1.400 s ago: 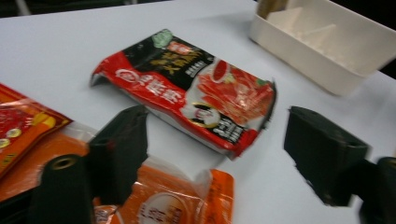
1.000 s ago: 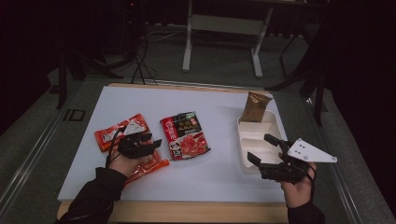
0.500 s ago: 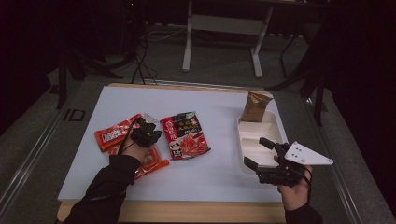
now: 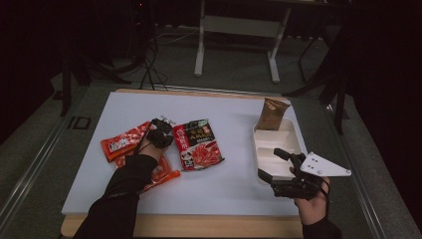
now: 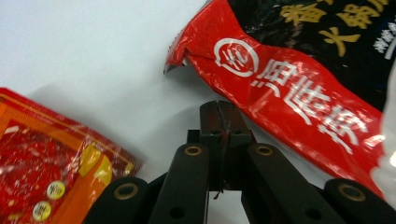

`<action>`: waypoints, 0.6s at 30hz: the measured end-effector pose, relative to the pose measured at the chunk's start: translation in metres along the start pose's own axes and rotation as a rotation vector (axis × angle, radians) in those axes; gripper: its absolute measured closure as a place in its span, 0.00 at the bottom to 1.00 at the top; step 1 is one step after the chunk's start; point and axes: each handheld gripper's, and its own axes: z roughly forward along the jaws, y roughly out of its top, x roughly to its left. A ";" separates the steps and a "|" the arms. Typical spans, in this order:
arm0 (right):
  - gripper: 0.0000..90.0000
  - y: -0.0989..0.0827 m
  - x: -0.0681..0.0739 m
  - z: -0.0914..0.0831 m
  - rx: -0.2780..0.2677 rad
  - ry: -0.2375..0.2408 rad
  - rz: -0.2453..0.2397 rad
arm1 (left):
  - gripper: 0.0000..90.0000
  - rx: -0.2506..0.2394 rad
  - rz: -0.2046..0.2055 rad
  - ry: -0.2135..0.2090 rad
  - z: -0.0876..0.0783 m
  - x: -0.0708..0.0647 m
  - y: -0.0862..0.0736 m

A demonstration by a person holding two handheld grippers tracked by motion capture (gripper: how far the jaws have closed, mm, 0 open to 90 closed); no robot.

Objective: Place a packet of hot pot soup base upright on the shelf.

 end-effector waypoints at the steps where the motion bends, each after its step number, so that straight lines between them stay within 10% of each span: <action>1: 0.16 -0.001 0.000 0.000 0.001 0.000 0.004 | 1.00 0.005 -0.001 -0.004 0.001 0.000 0.001; 18: 0.16 -0.004 -0.001 0.002 0.012 0.003 0.006 | 1.00 0.014 0.033 -0.098 0.014 -0.025 0.010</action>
